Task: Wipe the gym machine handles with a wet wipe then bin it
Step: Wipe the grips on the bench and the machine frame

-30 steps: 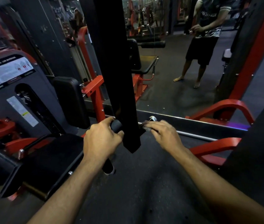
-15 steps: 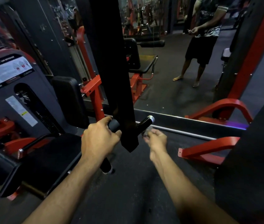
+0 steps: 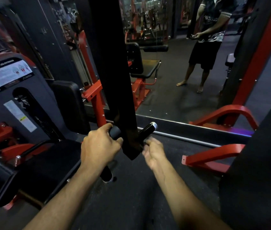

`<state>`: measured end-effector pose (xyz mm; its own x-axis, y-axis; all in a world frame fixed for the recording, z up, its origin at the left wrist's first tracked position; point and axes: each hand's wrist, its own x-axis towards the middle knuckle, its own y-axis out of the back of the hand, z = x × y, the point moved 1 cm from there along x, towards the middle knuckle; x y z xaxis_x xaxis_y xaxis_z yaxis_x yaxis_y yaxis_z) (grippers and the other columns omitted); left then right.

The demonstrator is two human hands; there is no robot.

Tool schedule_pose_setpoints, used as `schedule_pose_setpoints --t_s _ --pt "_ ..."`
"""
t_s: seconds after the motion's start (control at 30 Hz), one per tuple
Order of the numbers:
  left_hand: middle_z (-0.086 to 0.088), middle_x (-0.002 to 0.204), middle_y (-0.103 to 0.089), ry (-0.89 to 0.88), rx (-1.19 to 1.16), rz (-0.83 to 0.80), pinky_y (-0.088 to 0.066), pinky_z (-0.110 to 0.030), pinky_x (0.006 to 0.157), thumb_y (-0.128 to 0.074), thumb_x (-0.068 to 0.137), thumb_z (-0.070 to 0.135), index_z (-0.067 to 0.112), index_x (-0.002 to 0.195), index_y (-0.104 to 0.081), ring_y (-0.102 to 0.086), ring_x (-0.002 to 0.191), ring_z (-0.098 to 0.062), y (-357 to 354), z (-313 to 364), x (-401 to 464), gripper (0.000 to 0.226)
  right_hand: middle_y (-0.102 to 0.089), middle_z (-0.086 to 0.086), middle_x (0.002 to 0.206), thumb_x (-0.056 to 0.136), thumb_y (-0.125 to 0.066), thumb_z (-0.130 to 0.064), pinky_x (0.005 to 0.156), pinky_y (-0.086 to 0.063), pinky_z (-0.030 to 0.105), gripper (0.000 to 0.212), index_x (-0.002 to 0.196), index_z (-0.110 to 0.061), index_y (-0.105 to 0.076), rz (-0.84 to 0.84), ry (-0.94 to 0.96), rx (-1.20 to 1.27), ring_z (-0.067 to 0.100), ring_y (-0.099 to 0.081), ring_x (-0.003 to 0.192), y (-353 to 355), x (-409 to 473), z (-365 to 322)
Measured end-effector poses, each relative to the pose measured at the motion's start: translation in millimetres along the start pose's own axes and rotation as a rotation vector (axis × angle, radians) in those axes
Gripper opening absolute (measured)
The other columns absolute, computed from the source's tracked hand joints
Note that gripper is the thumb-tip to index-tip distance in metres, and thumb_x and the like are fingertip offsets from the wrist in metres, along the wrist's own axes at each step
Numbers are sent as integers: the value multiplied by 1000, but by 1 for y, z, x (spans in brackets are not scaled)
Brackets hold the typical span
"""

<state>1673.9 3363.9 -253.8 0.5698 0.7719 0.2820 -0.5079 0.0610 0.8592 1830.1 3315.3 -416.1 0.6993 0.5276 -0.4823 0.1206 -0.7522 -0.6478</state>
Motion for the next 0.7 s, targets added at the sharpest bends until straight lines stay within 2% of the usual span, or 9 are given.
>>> schedule_pose_setpoints --t_s 0.1,0.23,0.3,0.37,0.4,0.47,0.6,0.7 --pt "0 89 -72 1 -3 3 -50 -33 70 -75 80 42 32 112 -68 -71 88 -30 1 1 0 34 -62 12 89 98 -40 4 61 -39 29 34 115 -17 -59 -26 -20 -74 17 -53 68 5 -5 17" --pt "0 88 -71 16 -7 -9 -45 -30 68 -75 81 40 30 111 -68 -70 89 -30 2 4 -3 33 -60 9 77 97 -38 11 61 -51 30 37 120 -11 -57 107 46 136 16 -55 65 -2 3 -7" --pt "3 84 -68 11 -4 -8 -43 -29 67 -75 81 40 30 112 -68 -68 83 -24 3 5 -5 32 -61 13 82 96 -37 14 65 -54 33 37 120 -6 -57 132 63 259 20 -59 71 -6 11 -21" --pt "8 81 -61 13 5 -14 -41 -28 66 -74 83 40 30 115 -67 -58 73 -15 4 6 -6 34 -65 17 90 96 -35 14 63 -56 33 37 120 -2 -59 96 42 305 23 -66 74 -9 12 -26" --pt "9 81 -61 12 9 -18 -41 -28 66 -74 84 40 30 116 -67 -54 71 -13 4 6 -6 35 -67 18 94 96 -35 12 60 -58 31 36 118 -1 -60 66 19 300 23 -69 76 -9 10 -23" --pt "6 84 -67 14 6 -25 -45 -29 66 -74 83 42 31 115 -67 -64 75 -18 4 5 -6 35 -69 19 103 97 -36 7 59 -58 28 33 115 -4 -61 4 -21 212 23 -69 83 -7 0 -9" --pt "1 88 -70 23 -6 -18 -53 -35 70 -74 80 41 32 108 -68 -70 88 -30 3 5 -7 30 -71 9 94 100 -41 5 80 -49 30 27 112 -7 -62 -55 19 16 19 -64 85 5 -15 14" --pt "4 85 -67 19 -24 -31 -54 -36 71 -74 80 41 33 108 -67 -70 86 -29 3 8 -10 30 -65 5 75 98 -39 10 66 -49 27 31 98 -10 -62 13 48 26 14 -57 67 7 -20 1"
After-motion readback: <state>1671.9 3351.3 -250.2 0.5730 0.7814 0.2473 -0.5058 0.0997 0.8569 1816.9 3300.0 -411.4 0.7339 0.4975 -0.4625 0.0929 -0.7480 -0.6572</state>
